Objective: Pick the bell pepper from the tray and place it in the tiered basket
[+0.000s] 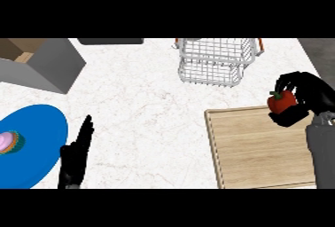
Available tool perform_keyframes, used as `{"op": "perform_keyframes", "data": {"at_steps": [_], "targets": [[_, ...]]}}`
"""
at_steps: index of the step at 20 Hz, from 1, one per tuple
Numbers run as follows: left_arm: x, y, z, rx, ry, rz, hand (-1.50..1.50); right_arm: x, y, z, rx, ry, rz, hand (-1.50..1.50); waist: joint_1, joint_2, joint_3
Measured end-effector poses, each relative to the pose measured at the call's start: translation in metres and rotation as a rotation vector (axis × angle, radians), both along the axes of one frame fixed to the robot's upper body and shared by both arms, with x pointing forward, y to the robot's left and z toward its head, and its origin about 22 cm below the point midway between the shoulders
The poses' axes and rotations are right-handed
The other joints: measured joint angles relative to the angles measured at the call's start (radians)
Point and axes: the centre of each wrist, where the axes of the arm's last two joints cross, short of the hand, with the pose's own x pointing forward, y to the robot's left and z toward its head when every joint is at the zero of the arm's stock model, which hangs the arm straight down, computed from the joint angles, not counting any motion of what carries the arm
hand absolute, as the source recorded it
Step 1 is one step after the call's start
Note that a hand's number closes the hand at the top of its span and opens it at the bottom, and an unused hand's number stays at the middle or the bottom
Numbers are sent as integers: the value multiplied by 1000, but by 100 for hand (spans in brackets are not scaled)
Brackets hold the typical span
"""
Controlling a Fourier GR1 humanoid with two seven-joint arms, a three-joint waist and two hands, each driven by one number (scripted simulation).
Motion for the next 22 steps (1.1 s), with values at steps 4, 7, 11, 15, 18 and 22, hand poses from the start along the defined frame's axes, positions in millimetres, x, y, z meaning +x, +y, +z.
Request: {"op": "perform_keyframes", "data": {"at_steps": [4,7,11,15,18,22], "targets": [[-2,-1,-2,4,-3,13,0,-12,-21,52,131,-163,45,150,-10,-2,0],[-2,6,0,3,-3,7,0,-26,-35,96,142,-287,76,150,-8,-1,0],[-1,5,0,0,-9,-4,0,-46,-47,146,119,-388,104,150,0,2,-1],[3,4,2,3,-9,-16,0,-48,-48,180,118,-428,100,150,11,5,-1],[7,3,1,4,-8,-18,0,-42,-38,196,124,-445,92,150,16,7,0],[4,0,1,5,-18,-27,0,-19,-19,204,139,-447,65,150,26,9,-1]]}}
